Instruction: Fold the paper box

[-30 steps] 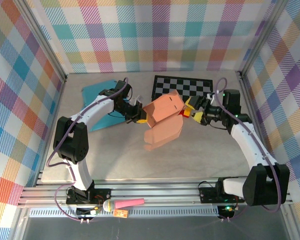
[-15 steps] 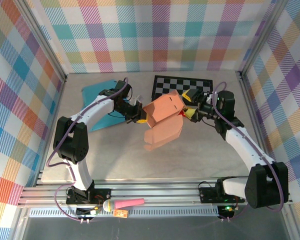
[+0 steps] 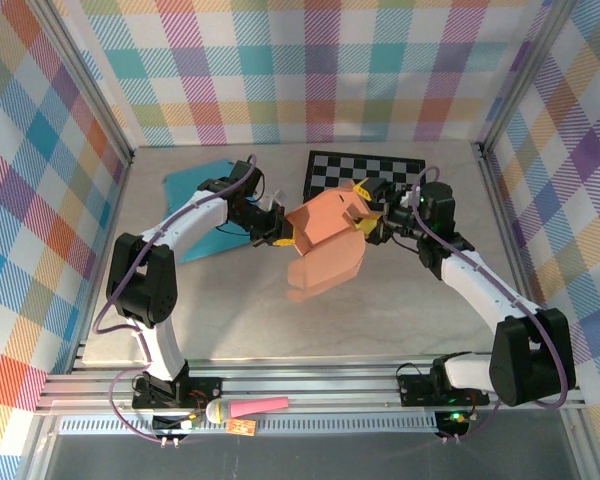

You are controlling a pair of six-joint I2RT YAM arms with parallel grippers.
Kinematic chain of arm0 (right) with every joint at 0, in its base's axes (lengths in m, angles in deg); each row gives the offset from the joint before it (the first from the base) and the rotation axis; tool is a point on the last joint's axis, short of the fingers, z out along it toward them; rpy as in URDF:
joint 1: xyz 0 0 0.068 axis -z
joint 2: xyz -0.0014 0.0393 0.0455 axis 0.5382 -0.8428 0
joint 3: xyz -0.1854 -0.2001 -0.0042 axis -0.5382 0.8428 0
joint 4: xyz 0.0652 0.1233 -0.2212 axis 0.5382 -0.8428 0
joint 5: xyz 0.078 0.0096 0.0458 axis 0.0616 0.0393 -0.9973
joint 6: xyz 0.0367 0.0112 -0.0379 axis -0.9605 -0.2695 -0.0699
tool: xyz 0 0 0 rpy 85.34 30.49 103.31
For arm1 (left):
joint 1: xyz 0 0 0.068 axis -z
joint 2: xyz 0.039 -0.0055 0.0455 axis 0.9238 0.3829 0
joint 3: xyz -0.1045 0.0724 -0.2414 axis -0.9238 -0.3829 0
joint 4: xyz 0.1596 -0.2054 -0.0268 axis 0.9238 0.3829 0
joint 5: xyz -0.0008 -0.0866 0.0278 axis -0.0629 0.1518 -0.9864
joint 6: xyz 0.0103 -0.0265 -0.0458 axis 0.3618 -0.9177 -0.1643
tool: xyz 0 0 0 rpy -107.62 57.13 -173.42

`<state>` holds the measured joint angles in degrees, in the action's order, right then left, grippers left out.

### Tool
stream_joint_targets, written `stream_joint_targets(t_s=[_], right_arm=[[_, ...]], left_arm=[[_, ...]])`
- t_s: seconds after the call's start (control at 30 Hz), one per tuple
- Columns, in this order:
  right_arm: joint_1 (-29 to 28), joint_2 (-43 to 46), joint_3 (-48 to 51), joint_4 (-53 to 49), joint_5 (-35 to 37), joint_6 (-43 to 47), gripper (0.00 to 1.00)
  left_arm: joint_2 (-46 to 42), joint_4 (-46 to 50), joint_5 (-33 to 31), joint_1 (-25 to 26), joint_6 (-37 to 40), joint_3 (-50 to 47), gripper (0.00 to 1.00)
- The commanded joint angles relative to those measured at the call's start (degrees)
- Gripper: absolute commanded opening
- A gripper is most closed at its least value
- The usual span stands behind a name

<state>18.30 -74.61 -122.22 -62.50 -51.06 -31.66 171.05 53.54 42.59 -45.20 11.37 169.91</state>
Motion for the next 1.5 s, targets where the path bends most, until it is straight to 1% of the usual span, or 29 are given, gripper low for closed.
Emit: stream_joint_targets(t_s=[0.0,0.17,0.27,0.3,0.4,0.5,0.57,0.7,0.8,0.97,1.1,1.23,1.33,1.47], right_arm=[[-0.01,1.22,-2.07,-3.22,0.17,2.81,0.88],[1.00,4.39,-8.25,-19.54,-2.46,17.36,0.86],[3.12,5.59,-13.31,-30.35,-5.25,27.88,0.80],[4.51,6.03,-14.28,-31.42,-6.84,30.01,0.77],[8.55,6.02,-17.92,-32.45,-11.89,33.99,0.73],[10.93,3.13,-24.16,-36.26,-15.17,39.98,0.68],[11.81,0.48,-28.36,-41.06,-14.82,45.07,0.63],[14.04,-5.76,-33.24,-43.74,-15.63,52.90,0.54],[14.21,-11.74,-37.46,-46.28,-19.37,59.21,0.47],[13.96,-17.83,-39.83,-47.83,-26.57,67.19,0.45],[12.88,-19.90,-40.13,-48.11,-31.32,70.10,0.45],[10.38,-21.89,-40.95,-52.36,-32.04,74.00,0.45],[8.67,-22.54,-40.69,-53.70,-32.19,75.36,0.45],[8.05,-21.50,-39.61,-52.14,-31.92,74.45,0.45]], left_arm=[[-1.19,-0.83,1.07,-0.31,-0.55,-0.46,0.00],[-1.58,-1.54,0.77,-0.64,-1.32,-0.91,0.00],[-1.74,-2.07,1.13,-1.26,-1.89,-0.94,0.00],[-1.68,-2.17,1.45,-1.51,-2.05,-0.81,0.00],[-1.38,-1.85,2.23,-1.97,-1.99,-0.30,0.00],[-0.91,-1.14,2.73,-2.07,-1.53,0.50,0.00],[-0.72,-0.79,2.95,-2.07,-1.27,0.87,0.00],[-0.66,-0.30,4.41,-2.07,-0.70,1.35,0.00],[-0.59,0.82,5.28,-2.07,0.25,1.62,0.00],[-0.53,1.67,6.48,-2.07,1.18,1.36,0.00],[-0.20,1.73,6.80,-2.07,1.31,1.31,0.00],[0.26,1.60,7.10,-2.07,1.13,1.64,0.00],[0.69,1.69,7.10,-2.07,1.20,2.04,0.00],[0.87,1.69,7.08,-2.07,1.26,2.05,0.00]])
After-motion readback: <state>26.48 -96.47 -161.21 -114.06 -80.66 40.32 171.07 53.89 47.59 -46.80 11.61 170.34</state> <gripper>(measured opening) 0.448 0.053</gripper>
